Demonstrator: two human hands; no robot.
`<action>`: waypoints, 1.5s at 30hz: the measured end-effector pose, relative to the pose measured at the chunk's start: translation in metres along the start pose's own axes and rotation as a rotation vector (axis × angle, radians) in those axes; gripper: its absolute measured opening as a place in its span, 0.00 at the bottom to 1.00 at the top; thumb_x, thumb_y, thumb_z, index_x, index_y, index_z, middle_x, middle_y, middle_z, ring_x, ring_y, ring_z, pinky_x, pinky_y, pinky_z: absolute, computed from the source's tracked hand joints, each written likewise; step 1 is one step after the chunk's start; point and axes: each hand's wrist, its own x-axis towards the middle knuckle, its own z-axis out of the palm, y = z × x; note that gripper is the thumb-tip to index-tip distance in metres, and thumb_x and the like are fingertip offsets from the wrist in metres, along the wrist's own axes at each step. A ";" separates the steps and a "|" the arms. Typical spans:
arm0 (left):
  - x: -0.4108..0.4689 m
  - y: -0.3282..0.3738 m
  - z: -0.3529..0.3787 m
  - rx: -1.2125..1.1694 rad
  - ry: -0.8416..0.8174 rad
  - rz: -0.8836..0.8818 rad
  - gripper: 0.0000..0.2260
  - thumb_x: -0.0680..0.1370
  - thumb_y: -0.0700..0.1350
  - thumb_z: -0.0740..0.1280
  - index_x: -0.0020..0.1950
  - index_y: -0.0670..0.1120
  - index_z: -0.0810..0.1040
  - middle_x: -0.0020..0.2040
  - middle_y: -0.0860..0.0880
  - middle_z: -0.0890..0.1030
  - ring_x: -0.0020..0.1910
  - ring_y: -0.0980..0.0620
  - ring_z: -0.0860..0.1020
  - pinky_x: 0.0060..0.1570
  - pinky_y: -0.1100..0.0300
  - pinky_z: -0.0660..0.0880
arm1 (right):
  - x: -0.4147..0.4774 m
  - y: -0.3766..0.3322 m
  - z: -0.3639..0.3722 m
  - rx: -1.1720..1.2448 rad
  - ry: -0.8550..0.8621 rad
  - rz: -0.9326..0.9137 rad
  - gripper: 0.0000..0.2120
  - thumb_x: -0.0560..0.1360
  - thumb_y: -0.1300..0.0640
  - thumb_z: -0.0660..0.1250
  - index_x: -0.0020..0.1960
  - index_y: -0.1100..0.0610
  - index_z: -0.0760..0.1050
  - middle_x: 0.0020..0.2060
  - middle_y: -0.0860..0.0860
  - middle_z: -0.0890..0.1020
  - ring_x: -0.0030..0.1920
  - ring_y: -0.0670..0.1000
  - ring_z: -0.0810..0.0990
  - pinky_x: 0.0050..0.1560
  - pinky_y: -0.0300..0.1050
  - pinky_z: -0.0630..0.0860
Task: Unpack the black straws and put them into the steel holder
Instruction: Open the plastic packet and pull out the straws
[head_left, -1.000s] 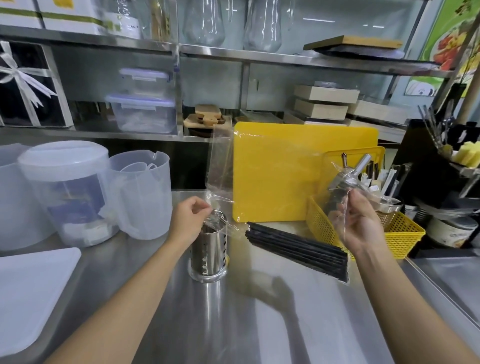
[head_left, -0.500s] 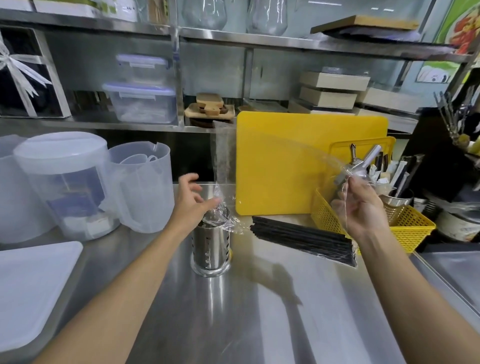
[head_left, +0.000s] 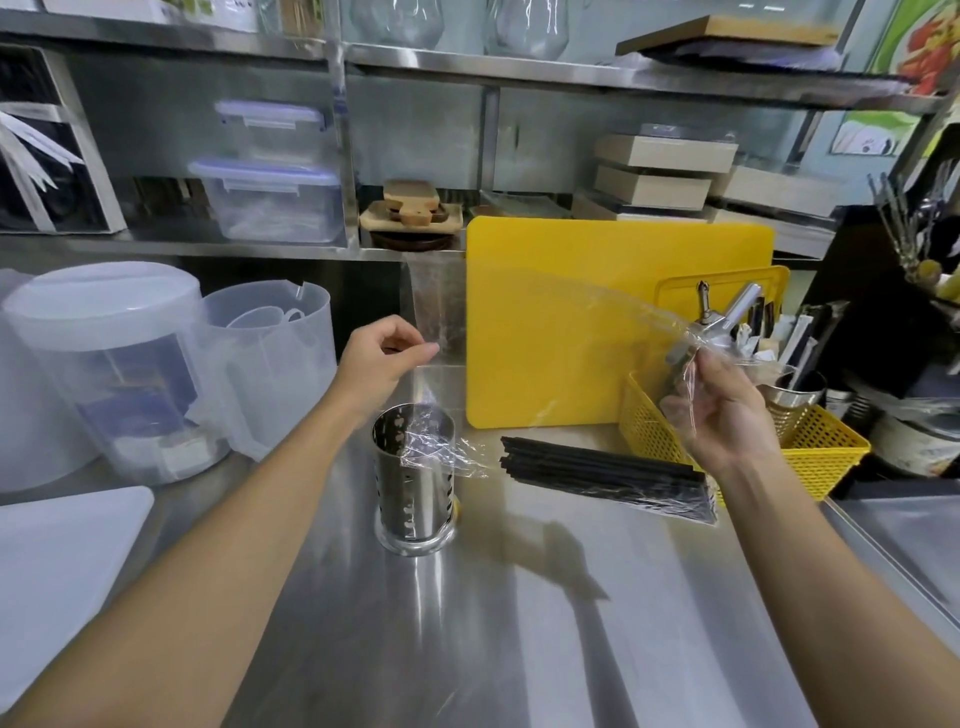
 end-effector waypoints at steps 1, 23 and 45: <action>0.000 0.003 -0.002 -0.046 -0.024 -0.015 0.07 0.73 0.38 0.69 0.36 0.45 0.75 0.37 0.48 0.79 0.39 0.55 0.77 0.46 0.63 0.73 | 0.001 0.000 0.000 -0.001 0.002 -0.002 0.30 0.48 0.50 0.83 0.47 0.54 0.77 0.40 0.49 0.78 0.31 0.42 0.78 0.25 0.35 0.71; 0.019 0.036 -0.019 -0.407 -0.073 -0.022 0.07 0.67 0.38 0.64 0.43 0.46 0.71 0.43 0.46 0.86 0.48 0.45 0.83 0.54 0.53 0.75 | 0.023 -0.031 0.061 -0.301 0.034 -0.133 0.03 0.69 0.56 0.69 0.42 0.54 0.80 0.31 0.46 0.79 0.32 0.44 0.75 0.31 0.37 0.71; 0.028 0.068 -0.002 0.763 0.144 0.460 0.14 0.72 0.58 0.67 0.54 0.54 0.78 0.51 0.56 0.81 0.62 0.53 0.70 0.64 0.53 0.47 | 0.037 -0.023 0.058 -0.437 -0.004 -0.059 0.04 0.75 0.60 0.65 0.44 0.56 0.78 0.29 0.46 0.78 0.29 0.44 0.73 0.28 0.36 0.68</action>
